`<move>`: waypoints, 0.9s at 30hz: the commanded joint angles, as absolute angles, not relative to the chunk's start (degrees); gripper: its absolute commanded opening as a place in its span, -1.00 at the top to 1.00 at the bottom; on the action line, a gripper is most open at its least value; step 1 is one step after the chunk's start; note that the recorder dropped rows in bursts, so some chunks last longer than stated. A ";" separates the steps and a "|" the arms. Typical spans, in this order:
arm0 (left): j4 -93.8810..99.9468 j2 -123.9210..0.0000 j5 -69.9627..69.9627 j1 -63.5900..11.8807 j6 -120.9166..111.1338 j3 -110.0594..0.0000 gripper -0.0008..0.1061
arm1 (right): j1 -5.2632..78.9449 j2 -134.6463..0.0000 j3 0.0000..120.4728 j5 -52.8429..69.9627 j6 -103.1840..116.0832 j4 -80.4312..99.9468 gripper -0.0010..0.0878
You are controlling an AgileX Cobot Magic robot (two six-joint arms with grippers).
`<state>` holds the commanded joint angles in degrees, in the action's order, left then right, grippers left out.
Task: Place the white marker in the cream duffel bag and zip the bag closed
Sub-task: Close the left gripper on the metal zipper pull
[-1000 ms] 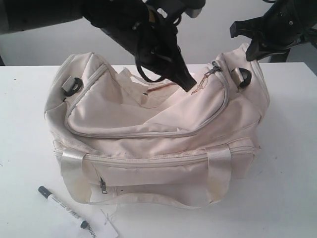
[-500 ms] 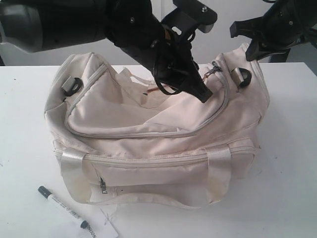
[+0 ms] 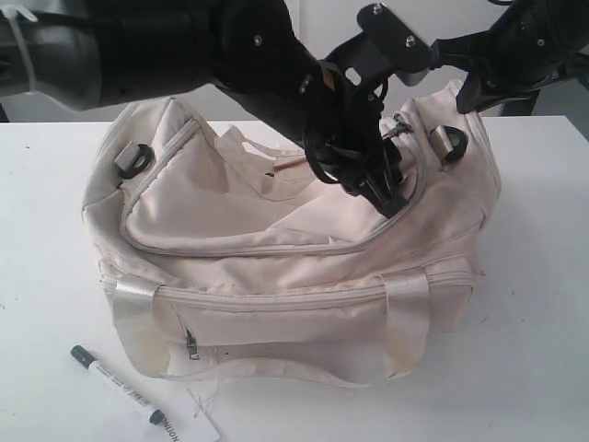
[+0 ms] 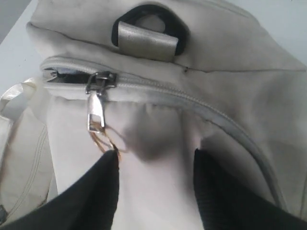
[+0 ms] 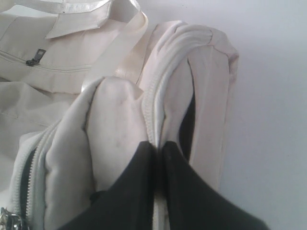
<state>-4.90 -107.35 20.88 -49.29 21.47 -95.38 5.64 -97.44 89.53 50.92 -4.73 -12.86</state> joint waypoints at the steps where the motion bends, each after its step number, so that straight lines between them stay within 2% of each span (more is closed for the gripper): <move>1: -3.91 -107.45 20.34 -49.29 21.47 -95.38 -0.01 | 5.64 -97.44 89.53 50.92 -4.73 -12.86 0.98; 8: 5.32 -107.34 19.29 -49.29 21.47 -95.38 -0.01 | 5.64 -97.44 89.53 50.92 -4.73 -12.86 0.98; 22: 8.39 -104.85 19.25 -49.29 20.39 -95.38 -0.01 | 5.64 -97.44 89.53 50.92 -4.73 -12.86 0.98; 27: 10.36 -107.78 18.46 -49.17 20.23 -95.38 -0.01 | 5.64 -97.44 89.53 50.92 -4.73 -12.86 0.98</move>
<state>10.36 -107.78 18.46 -49.17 20.23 -95.38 5.64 -97.44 89.53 50.92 -4.73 -12.86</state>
